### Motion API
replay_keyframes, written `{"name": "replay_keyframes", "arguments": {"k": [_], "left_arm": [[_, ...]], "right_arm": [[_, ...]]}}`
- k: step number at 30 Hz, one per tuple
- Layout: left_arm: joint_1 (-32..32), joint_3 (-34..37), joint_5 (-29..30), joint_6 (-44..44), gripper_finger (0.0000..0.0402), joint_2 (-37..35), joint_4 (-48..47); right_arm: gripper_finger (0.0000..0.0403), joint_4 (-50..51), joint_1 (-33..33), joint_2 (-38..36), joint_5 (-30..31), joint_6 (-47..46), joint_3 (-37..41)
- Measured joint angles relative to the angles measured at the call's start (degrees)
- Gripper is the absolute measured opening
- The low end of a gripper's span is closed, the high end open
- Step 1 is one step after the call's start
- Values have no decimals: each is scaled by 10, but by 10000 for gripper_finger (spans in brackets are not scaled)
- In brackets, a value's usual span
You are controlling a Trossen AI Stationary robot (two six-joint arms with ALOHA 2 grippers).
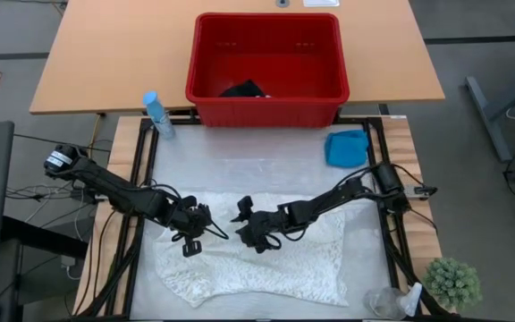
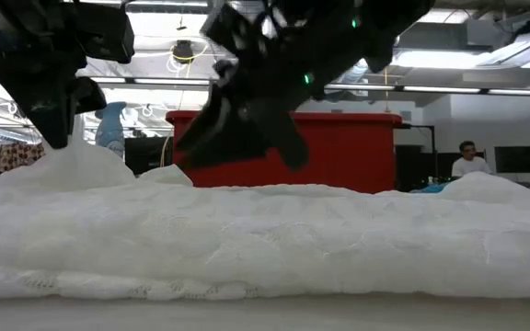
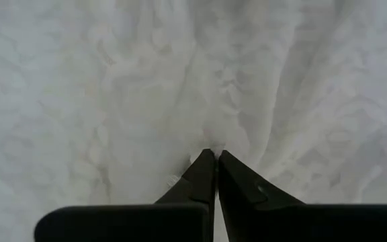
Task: Fold laundry
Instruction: Fold the white blouse
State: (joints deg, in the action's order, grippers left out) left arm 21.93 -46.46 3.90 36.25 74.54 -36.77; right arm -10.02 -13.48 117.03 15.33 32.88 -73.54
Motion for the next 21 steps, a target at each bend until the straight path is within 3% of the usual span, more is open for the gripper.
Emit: {"name": "replay_keyframes", "arguments": {"k": [5, 21], "left_arm": [[0, 0, 0, 0, 0, 0, -1], [0, 0, 10, -4, 0, 0, -2]], "right_arm": [[209, 0, 3, 32, 66, 36, -29], [197, 40, 17, 42, 53, 37, -38]]}}
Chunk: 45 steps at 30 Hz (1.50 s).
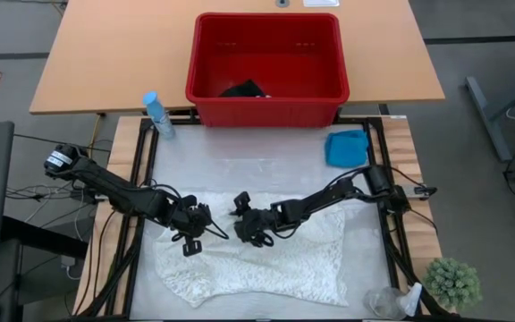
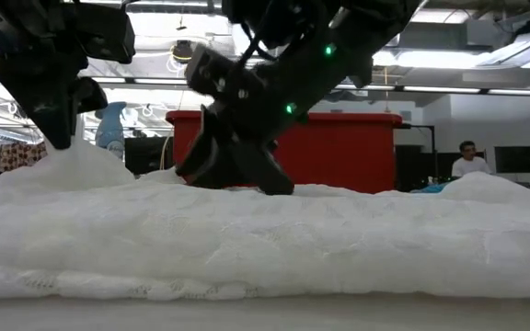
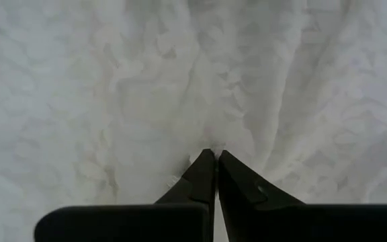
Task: Fold laundry
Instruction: Fold the white blouse
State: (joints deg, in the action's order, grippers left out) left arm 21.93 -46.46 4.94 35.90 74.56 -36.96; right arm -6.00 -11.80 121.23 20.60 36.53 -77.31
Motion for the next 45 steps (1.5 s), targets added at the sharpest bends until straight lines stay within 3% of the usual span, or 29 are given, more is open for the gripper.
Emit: {"name": "replay_keyframes", "arguments": {"k": [5, 15, 26, 35, 39, 45], "left_arm": [[0, 0, 0, 0, 0, 0, 0], [0, 0, 3, 2, 0, 0, 4], [0, 0, 4, 6, 9, 0, 9], [0, -31, -40, 19, 96, 0, -7], [0, -68, 0, 15, 125, 0, -47], [8, -99, 60, -14, 135, -4, -136]], "right_arm": [[150, 4, -1, 0, 19, 0, 0], [16, 5, -5, 0, 54, -1, 0], [14, 36, -15, 0, 80, -66, 0], [13, 44, -17, 0, 78, -81, 0], [13, 44, -17, 0, 65, -82, 0], [13, 47, -17, 0, 63, -82, 0]]}}
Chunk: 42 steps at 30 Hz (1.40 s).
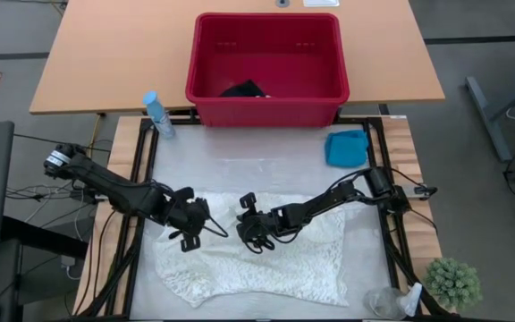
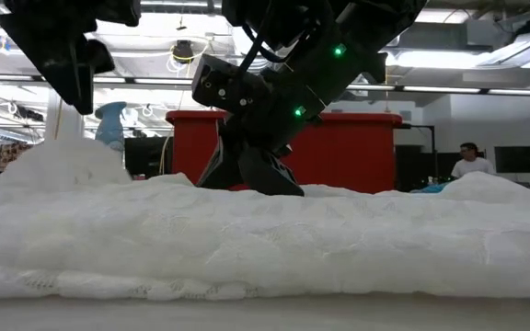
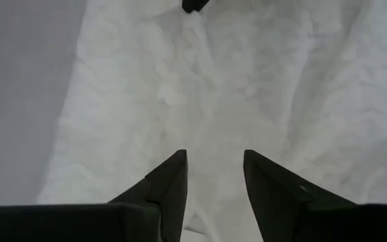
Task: Fold laundry
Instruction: Fold the white blouse
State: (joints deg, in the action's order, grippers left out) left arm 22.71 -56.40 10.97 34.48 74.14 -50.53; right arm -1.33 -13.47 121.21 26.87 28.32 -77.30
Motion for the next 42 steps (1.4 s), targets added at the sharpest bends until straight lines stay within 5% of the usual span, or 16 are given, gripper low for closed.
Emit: {"name": "replay_keyframes", "arguments": {"k": [21, 28, 42], "left_arm": [[171, 13, 139, -59, 135, 1, 38], [171, 65, 82, -125, 135, 33, 135], [162, 66, 92, -166, 135, 114, 157]], "right_arm": [[14, 24, 1, 0, 0, -28, 0], [14, 26, 1, 0, -13, -29, 0], [14, 28, 4, 0, -15, -30, 0]]}}
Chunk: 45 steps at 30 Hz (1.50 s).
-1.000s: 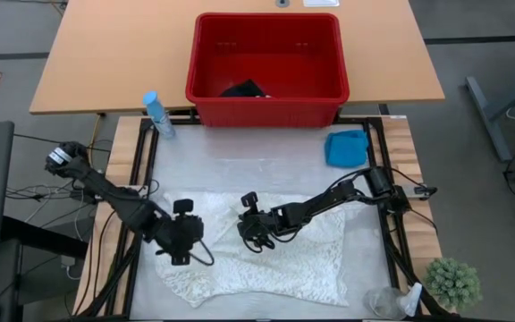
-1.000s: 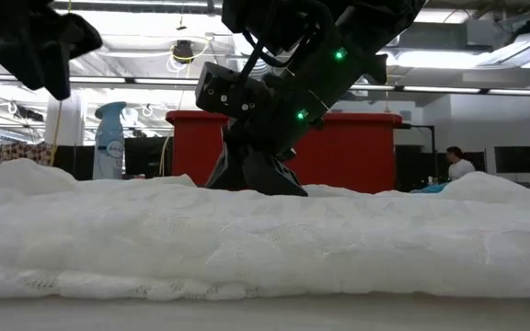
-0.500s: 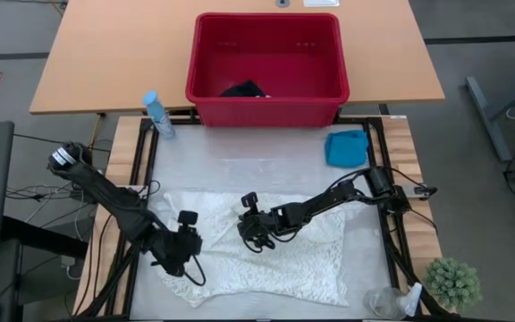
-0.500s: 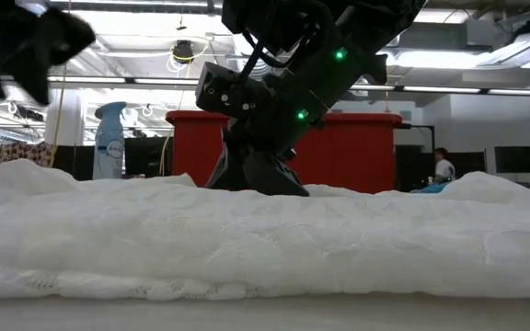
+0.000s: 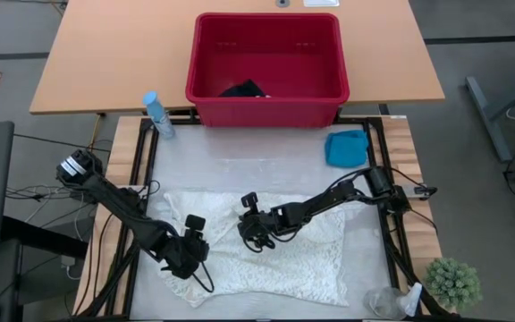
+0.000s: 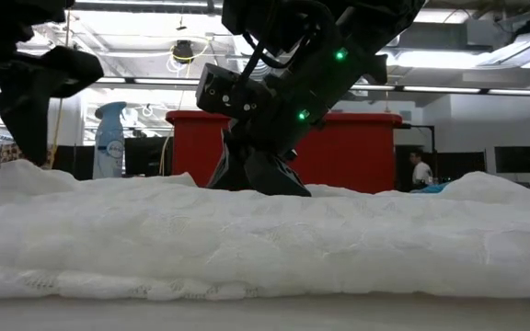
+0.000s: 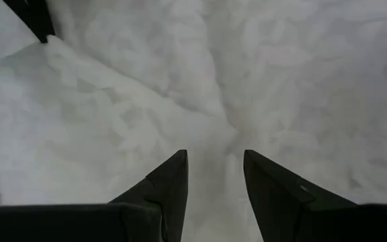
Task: Fold laundry
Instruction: Fold the white blouse
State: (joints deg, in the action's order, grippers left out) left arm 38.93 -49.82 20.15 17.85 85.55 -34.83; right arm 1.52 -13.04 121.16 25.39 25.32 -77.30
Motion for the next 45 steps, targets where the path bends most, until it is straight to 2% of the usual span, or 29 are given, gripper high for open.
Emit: {"name": "replay_keyframes", "arguments": {"k": [4, 7, 10, 19, 26, 31, 38, 45], "left_arm": [[-7, 0, 20, 0, 133, 0, 6], [-12, 3, 4, -6, 120, 0, 18], [-16, 12, -20, -17, 97, 10, 25], [-31, 1, -29, -5, 7, 6, 24], [-31, -51, 0, 18, 0, 6, -51], [-30, -83, 11, 44, 0, 6, -119], [-23, -108, 26, 80, 0, 6, -159], [1, -108, 58, 144, 0, 4, -172]], "right_arm": [[14, 0, 0, 0, 0, 0, 0], [14, 0, 0, 0, 0, 0, 0], [14, 0, 1, 0, 0, 0, 0], [14, 9, 1, 0, 0, 1, 0], [14, 15, -1, 0, 0, 1, -2], [15, 48, -4, 0, 0, 2, -40], [17, 165, -4, -1, -84, -38, -125], [17, 236, -4, -1, -162, -100, -148]]}}
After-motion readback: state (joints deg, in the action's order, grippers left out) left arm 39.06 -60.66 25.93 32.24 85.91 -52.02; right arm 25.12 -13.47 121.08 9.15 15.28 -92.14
